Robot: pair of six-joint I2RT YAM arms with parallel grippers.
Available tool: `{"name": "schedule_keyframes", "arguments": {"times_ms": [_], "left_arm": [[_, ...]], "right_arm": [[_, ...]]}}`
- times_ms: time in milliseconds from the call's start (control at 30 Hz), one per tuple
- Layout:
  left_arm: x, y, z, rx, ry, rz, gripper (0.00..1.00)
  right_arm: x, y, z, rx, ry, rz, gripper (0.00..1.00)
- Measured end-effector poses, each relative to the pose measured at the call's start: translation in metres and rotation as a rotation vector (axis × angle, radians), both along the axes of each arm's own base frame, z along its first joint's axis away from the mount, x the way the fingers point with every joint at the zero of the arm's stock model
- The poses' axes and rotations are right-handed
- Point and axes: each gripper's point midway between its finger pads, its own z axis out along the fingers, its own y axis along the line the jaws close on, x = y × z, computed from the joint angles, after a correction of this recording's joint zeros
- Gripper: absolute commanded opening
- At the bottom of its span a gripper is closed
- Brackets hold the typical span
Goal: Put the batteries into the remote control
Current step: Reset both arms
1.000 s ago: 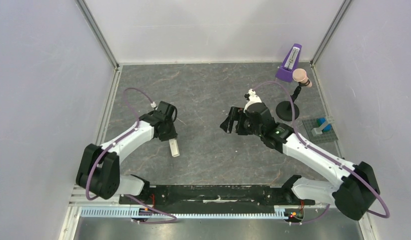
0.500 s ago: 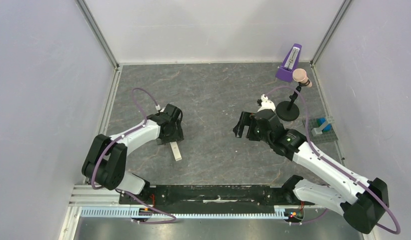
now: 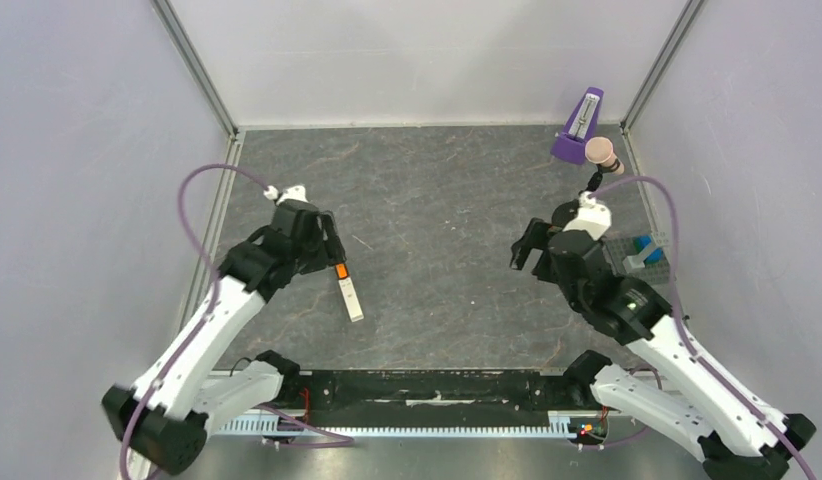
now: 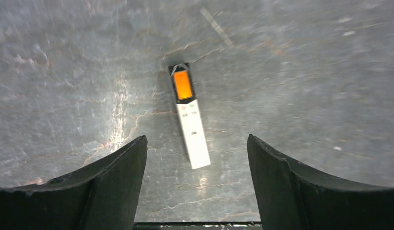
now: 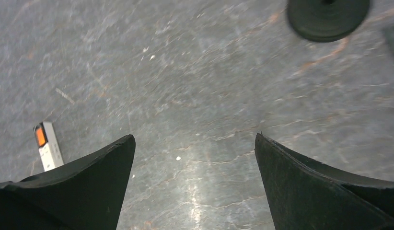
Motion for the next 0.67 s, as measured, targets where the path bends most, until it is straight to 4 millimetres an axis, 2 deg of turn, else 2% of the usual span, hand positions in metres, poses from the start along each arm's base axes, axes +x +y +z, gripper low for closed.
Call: {"name": "schedule_keyframes", "arguments": {"times_ms": [133,233,300,400,500,567,667], "left_arm": [[-0.021,0.004,0.079,-0.104,-0.233,-0.075,0.83],[-0.045,0.009,0.128,-0.177,-0.399,-0.131,0.83],[-0.062,0.014,0.152,-0.210,-0.482,-0.150,0.83],[-0.077,0.021,0.167,-0.229,-0.536,-0.159,0.83],[-0.082,0.024,0.163,-0.223,-0.523,-0.159,0.83],[-0.084,0.025,0.158,-0.216,-0.506,-0.158,0.83],[-0.086,0.026,0.154,-0.212,-0.498,-0.157,0.83]], "right_arm": [[-0.009,-0.031,0.031,-0.011,-0.064,-0.106,0.98],[-0.018,-0.053,0.058,0.001,-0.126,-0.171,0.98],[-0.025,-0.067,0.074,0.012,-0.171,-0.208,0.98],[-0.036,-0.087,0.099,0.036,-0.240,-0.258,0.98],[-0.041,-0.099,0.117,0.050,-0.294,-0.289,0.98],[-0.043,-0.103,0.119,0.048,-0.318,-0.292,0.98],[-0.042,-0.105,0.109,0.029,-0.333,-0.290,0.98]]}}
